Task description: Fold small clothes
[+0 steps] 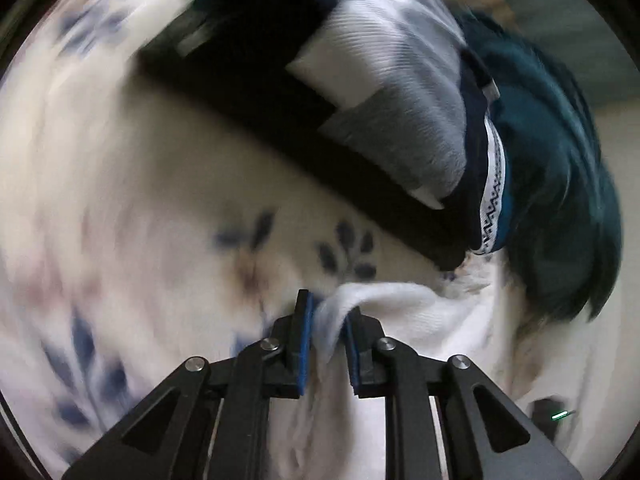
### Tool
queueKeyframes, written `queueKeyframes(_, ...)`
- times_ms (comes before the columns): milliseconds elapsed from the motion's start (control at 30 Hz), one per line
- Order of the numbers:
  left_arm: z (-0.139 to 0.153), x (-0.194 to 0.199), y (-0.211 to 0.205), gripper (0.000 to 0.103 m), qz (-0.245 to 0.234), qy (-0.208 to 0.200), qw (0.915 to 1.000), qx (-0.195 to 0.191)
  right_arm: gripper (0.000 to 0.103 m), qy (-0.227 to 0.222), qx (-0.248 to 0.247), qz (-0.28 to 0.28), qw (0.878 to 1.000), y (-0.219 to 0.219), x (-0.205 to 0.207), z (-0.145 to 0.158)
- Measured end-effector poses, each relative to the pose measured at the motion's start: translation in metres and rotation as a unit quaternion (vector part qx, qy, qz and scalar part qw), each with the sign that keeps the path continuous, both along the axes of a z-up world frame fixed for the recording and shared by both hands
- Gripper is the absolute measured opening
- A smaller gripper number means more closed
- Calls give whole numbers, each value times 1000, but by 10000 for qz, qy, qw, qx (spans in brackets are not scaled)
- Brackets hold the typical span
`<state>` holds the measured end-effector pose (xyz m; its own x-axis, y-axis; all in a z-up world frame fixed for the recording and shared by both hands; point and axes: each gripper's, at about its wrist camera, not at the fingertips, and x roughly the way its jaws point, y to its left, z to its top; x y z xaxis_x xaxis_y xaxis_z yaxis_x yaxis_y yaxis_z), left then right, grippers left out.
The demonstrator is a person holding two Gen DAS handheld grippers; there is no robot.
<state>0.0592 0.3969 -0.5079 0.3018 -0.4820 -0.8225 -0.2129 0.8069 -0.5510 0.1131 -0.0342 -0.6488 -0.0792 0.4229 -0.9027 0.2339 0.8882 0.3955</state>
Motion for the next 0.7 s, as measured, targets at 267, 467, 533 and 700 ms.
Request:
queueKeyframes(267,22,22,43,16,29,-206,9997,-98,70,-418,11,358,9985,37,17,46)
queueKeyframes(467,5,-9,34,26,47,562,9924,-1091,70,-391,239,318,9984,69,20,57)
queueKeyframes(533,-8,-23,32,26,138,674,9861,-1513,70,-353,279,273,9986,86,23,57)
queueKeyframes(700,-25,-32,15,26,257,687,9790,-1899,70,-213,343,212,9990,101,25,52)
